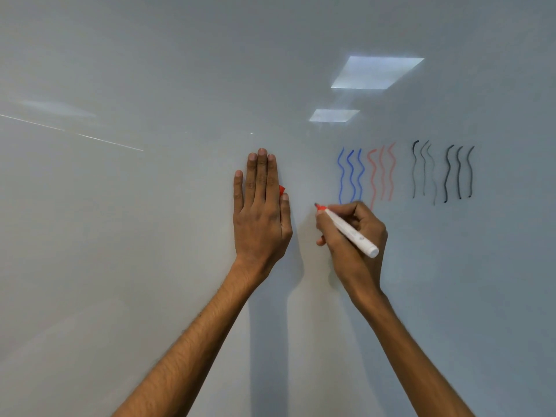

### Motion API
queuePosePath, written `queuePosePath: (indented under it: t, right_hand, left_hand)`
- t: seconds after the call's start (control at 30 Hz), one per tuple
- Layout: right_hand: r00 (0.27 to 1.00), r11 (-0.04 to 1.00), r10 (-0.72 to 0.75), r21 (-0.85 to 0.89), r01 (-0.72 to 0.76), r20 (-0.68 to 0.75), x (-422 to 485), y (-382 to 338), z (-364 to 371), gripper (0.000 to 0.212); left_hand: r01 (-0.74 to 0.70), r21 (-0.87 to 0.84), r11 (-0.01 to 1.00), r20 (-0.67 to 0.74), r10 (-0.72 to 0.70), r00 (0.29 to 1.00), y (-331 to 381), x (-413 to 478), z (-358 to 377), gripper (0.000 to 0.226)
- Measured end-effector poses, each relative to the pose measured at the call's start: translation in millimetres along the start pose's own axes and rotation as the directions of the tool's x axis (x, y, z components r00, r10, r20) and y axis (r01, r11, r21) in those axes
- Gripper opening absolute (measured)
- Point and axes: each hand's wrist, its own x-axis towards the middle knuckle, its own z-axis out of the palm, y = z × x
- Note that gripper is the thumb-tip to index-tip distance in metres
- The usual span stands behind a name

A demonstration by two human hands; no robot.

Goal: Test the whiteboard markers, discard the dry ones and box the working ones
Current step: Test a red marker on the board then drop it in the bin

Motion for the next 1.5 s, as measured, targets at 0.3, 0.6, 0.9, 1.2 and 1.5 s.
queuePosePath:
  t: [0.3,0.6,0.9,1.2,1.5]
  right_hand:
    - [0.976,0.973,-0.217,-0.072,0.217,0.013,59.9,-13.2,23.2,0.013]
    - [0.981,0.981,-0.187,-0.039,0.189,0.051,38.8,0.0,19.4,0.009]
    - [0.995,0.995,-0.088,-0.045,0.091,0.055,1.2,16.3,6.0,0.007]
    - [0.997,0.999,0.015,-0.048,-0.012,0.073,-20.3,22.0,-4.4,0.008]
    - [0.972,0.972,0.211,0.082,-0.219,0.099,-33.5,15.9,-24.0,0.007]
  left_hand:
    - [0.004,-0.004,1.000,0.010,-0.004,1.000,-1.3,-3.6,0.6,0.059]
    - [-0.005,-0.002,1.000,-0.001,0.005,1.000,-1.0,-6.1,-0.7,0.058]
    - [-0.010,-0.007,1.000,0.011,0.010,1.000,-3.2,-8.7,-0.4,0.059]
    - [-0.018,0.003,1.000,0.035,0.018,0.999,-4.1,-14.9,0.5,0.058]
    - [-0.060,-0.134,0.989,-0.007,0.059,0.998,-9.2,-62.3,-3.4,0.042]
